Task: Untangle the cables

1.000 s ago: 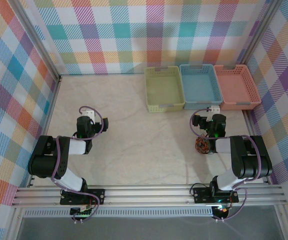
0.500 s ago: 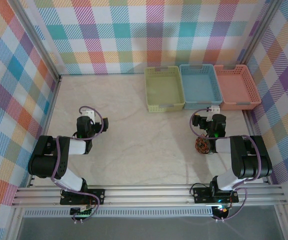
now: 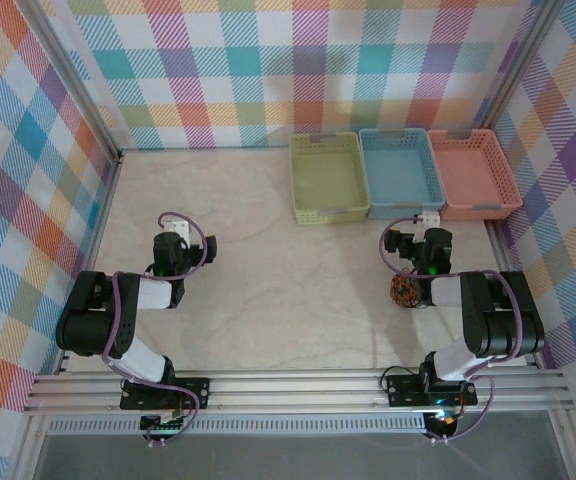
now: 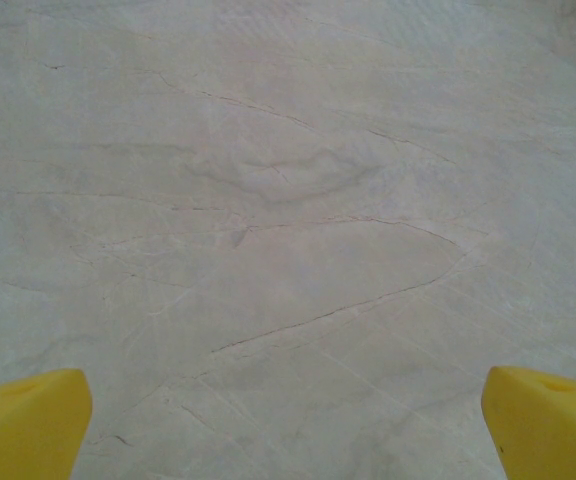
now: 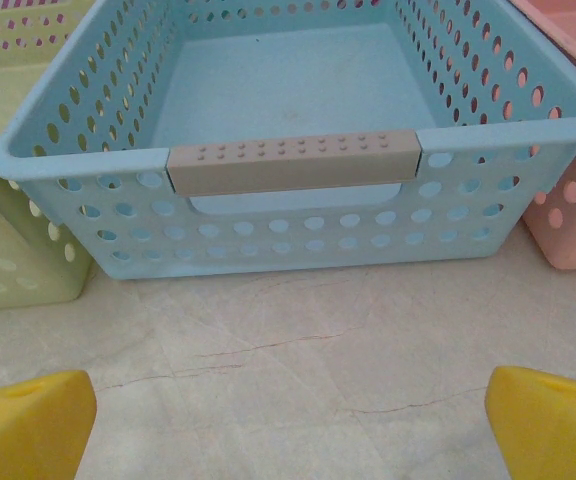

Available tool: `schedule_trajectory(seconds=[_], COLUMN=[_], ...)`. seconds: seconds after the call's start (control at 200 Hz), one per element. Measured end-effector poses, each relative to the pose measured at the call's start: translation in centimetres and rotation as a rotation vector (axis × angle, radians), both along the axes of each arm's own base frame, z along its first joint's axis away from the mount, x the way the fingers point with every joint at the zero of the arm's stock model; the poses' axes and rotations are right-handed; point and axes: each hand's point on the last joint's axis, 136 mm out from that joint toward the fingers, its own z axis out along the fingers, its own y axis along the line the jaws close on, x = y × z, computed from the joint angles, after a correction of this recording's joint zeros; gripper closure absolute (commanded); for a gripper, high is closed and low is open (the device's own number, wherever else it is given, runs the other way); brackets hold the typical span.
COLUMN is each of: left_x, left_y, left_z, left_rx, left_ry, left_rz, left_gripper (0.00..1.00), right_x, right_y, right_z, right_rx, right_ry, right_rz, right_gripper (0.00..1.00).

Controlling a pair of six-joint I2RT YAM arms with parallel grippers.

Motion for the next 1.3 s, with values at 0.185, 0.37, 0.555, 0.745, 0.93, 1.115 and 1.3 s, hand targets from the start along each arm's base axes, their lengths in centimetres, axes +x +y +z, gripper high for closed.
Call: schedule_trajectory(seconds=[0.185, 0.37, 0.555, 0.745, 0.93, 1.115, 1.3], left_x=[0.0, 0.0, -0.2, -0.9, -1.9, -2.6, -3.6], left_y=[0.0, 0.0, 0.1, -0.2, -1.9, -3.4, -5.4], left_z=[0.0, 0.0, 0.4, 6.5, 12.2, 17.8, 20.5], left_rx=[0.0, 0.0, 0.012, -0.003, -0.19, -0.48, -0.57], left_ry=[0.0, 0.0, 0.025, -0.084, -0.142, -0.091, 0.162], left_rz=[0.0, 0.0, 0.017, 0.051, 0.025, 0.061, 0.04], left_gripper=[0.0, 0.0, 0.0, 0.0, 0.0, 0.0, 0.03], right_x=[0.0, 0.0, 0.0, -1.3, -2.8, -4.7, -2.2], right_y=[0.0, 0.0, -0.1, -0.9, -2.0, -2.1, -2.0], right_z=[0.0, 0.0, 0.0, 2.4, 7.1, 10.5, 13.8], right_rx=[0.0, 0.0, -0.002, -0.005, 0.054, 0.126, 0.133], right_ry=[0.0, 0.0, 0.0, -0.04, -0.129, -0.185, -0.051], right_rz=[0.0, 0.0, -0.006, -0.053, -0.14, -0.161, -0.177], right_gripper=[0.0, 0.0, 0.0, 0.0, 0.0, 0.07, 0.06])
